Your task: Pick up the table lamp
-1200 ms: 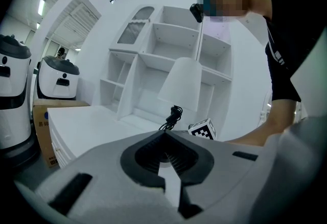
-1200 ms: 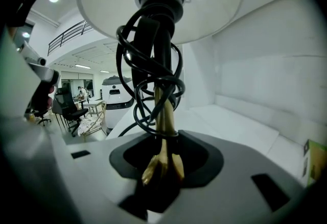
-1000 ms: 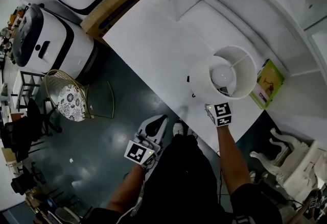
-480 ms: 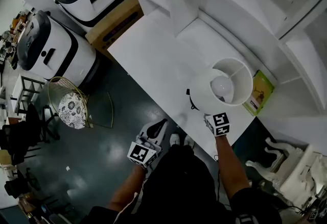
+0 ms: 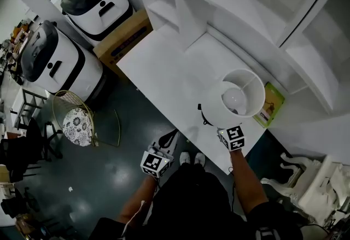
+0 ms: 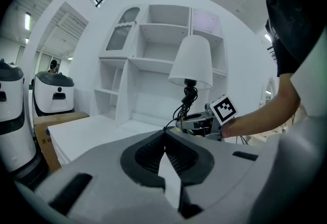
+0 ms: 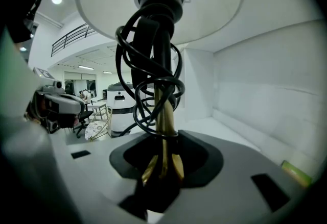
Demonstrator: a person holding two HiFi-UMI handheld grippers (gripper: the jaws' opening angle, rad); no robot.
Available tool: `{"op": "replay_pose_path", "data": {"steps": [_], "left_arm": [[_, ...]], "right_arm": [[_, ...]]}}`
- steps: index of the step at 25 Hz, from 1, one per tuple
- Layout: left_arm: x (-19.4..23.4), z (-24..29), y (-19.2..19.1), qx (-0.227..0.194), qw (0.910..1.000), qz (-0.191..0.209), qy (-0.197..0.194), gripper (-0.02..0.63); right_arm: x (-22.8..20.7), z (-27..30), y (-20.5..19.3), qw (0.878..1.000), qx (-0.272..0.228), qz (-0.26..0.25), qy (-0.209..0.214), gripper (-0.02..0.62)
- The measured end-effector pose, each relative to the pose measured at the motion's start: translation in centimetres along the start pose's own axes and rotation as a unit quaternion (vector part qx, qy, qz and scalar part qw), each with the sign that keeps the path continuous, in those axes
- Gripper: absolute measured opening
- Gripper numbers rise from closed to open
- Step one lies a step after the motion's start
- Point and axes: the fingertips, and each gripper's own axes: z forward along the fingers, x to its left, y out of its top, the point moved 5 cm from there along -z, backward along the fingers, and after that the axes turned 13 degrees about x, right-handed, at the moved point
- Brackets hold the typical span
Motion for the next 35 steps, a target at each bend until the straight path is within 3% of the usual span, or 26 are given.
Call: {"op": "replay_pose_path", "data": {"steps": [15,35], "left_arm": [[1.0,-1.3,0.7,-0.011,0.9998,-0.013,0.004,0.018],[2.0,-2.6,1.3,-0.029,0.9993,-0.024,-0.004,0.018]], "right_arm": [[1.3,-3.7,2.4,1.000,-0.008,0.005,0.000,0.149],[5.9,-5.9,1.6,0.999,0.014,-0.013,0.035,0.147]]}}
